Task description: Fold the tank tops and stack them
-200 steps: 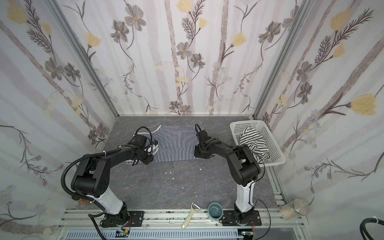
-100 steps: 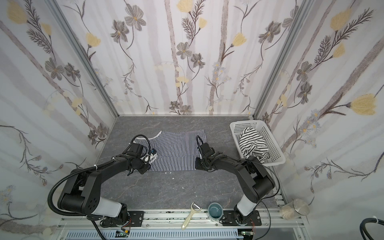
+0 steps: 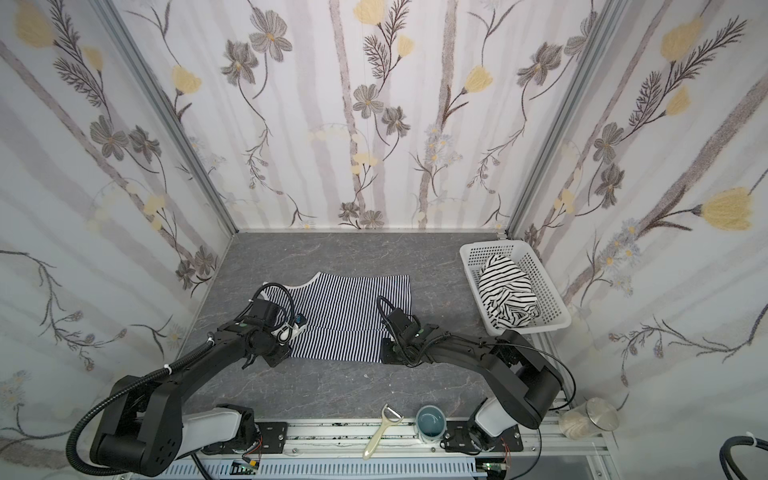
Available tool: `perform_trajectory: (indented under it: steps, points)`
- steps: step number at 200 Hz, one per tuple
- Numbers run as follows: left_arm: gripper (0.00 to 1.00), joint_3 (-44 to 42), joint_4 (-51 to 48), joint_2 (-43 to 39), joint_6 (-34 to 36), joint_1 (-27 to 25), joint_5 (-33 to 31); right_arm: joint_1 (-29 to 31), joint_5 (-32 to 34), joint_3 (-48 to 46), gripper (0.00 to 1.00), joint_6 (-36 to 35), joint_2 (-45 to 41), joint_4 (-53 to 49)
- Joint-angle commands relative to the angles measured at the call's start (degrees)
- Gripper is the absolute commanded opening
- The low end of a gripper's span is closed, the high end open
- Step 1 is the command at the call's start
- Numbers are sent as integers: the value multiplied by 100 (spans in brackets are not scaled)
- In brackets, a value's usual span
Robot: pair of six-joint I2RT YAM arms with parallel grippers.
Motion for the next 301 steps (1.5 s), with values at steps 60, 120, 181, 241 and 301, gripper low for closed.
perform_trajectory:
  steps: [60,120,181,241,301]
  points:
    - [48,1230,-287,209,-182,10,485,-583,341,1433,42,-348,-441,-1513]
    - [49,3774,200,2582,-1260,-34,793,-2354,9,3259,44,-1164,993,-1437]
    - [49,5464,280,4443,-1866,-60,712,-3271,-168,4529,43,-1292,2607,-1572]
    - [49,5970,285,5035,-2038,-61,1029,-3458,-347,4971,42,-1402,3336,-1650]
    - [49,6037,301,5080,-2207,-60,1183,-3480,-420,5268,42,-1435,3779,-1674]
